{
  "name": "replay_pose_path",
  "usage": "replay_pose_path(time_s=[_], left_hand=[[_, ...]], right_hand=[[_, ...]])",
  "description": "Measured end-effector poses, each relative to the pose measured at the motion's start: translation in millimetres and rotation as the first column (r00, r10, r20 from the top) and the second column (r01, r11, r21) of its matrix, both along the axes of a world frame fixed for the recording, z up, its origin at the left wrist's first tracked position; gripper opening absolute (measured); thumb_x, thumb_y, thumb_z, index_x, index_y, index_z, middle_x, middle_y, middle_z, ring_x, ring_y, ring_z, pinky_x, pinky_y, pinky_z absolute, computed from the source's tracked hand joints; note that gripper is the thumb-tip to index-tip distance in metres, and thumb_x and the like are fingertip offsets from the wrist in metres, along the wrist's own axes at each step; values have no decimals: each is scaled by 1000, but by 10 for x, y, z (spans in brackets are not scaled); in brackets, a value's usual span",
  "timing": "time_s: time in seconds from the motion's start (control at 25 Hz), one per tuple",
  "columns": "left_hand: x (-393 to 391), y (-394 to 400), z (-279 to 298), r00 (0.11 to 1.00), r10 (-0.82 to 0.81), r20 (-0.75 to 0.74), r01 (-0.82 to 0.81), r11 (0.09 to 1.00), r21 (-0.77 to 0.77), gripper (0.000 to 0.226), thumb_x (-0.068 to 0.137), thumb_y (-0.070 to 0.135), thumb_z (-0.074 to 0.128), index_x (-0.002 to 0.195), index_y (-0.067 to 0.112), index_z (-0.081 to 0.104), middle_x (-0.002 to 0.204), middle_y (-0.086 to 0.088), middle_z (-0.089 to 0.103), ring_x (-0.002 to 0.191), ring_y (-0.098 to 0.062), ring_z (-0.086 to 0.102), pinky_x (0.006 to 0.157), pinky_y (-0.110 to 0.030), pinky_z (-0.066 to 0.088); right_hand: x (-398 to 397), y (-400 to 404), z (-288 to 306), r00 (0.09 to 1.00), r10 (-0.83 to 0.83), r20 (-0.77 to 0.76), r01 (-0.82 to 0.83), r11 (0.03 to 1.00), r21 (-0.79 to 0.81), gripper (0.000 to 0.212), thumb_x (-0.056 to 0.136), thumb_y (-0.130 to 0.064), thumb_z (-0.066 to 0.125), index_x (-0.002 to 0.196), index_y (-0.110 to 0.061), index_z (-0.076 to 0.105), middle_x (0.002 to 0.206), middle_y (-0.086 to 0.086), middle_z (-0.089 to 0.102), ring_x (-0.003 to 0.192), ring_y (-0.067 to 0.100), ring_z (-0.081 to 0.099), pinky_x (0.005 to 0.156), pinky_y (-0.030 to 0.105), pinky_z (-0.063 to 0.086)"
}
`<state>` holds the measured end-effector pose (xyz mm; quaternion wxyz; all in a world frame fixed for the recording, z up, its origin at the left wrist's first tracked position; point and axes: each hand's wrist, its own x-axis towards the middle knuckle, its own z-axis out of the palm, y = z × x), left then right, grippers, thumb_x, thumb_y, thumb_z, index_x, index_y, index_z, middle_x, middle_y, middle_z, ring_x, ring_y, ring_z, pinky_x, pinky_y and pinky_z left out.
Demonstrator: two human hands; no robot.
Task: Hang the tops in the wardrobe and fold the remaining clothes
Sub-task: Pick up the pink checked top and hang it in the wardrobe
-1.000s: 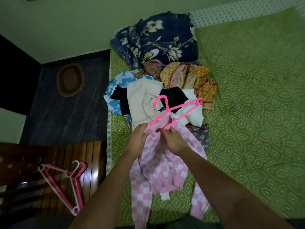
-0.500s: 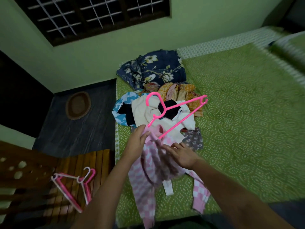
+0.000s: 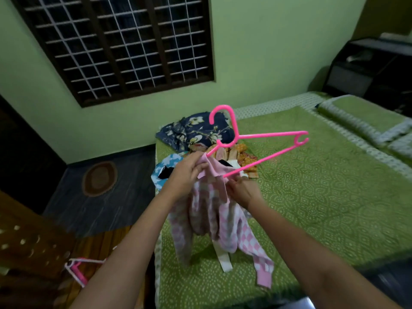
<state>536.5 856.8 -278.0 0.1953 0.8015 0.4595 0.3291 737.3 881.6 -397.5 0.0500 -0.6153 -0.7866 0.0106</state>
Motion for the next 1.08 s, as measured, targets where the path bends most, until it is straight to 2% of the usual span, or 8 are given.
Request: replay_pose_path(time_s=[0.16,0.28,0.4,0.56,0.68,0.84,0.96,1.08], left_hand=[[2,-138,104,998,-61,15,61,998,31,20,96,12,53,114,9,58,98,0,59,88,-14,54,70,-12,37],[8,-228,105,996,-84,20,83,996,34,30,95,12,53,125,10,57,106,1,60,94,-12,55,77,-19,39],[-101,-238,-12,998,-65,23,65,998,5,22,95,9,52,116,11,60,101,3,61,88,-7,55,73,-12,38],[-288,-231,-369,999,-36,7,36,995,-96,20,94,0,51,106,12,61,96,2,61,89,-10,59,72,-11,40],[-226,-254,-671,999,-31,-18,29,992,-124,33,90,-11,49,118,1,59,110,-7,60,102,-18,58,80,-10,37],[173,-228,-702,984,-179,-24,178,983,-56,40,85,-12,46,110,15,61,98,14,58,94,17,54,78,-2,37],[515,-18,-728,939,-288,-188,299,954,33,36,82,7,47,110,26,60,92,8,58,87,-10,56,76,-23,41],[1134,142,-712,912,-303,-276,334,940,75,35,83,12,53,114,29,56,95,4,60,87,-20,56,72,-32,42]], right_hand=[[67,-48,82,964,-195,181,208,977,-55,47,94,-38,30,139,-28,42,149,11,35,137,36,30,94,48,44],[202,-277,195,849,-528,20,523,833,-181,44,97,-36,36,134,-19,50,141,12,44,126,33,46,88,39,47],[543,-582,183,664,-712,-230,654,701,-284,30,89,-19,54,116,-11,66,114,14,66,106,30,64,82,35,52],[1082,-968,341,470,-723,-507,654,671,-350,24,85,-20,61,105,-18,74,99,19,70,93,33,66,70,31,46],[1442,-1062,536,415,-745,-521,686,633,-359,21,84,-22,63,102,-18,75,98,18,71,92,30,66,65,27,39],[1746,-1169,728,381,-769,-513,735,589,-337,18,82,-10,57,79,-16,74,91,18,68,90,27,65,62,24,35],[1948,-1341,854,367,-774,-517,787,554,-272,23,79,-3,53,66,-13,69,86,19,65,92,31,65,58,23,33],[2217,-1537,1085,381,-717,-584,832,541,-120,30,84,-3,48,97,-10,75,120,2,67,99,27,64,71,23,46]])
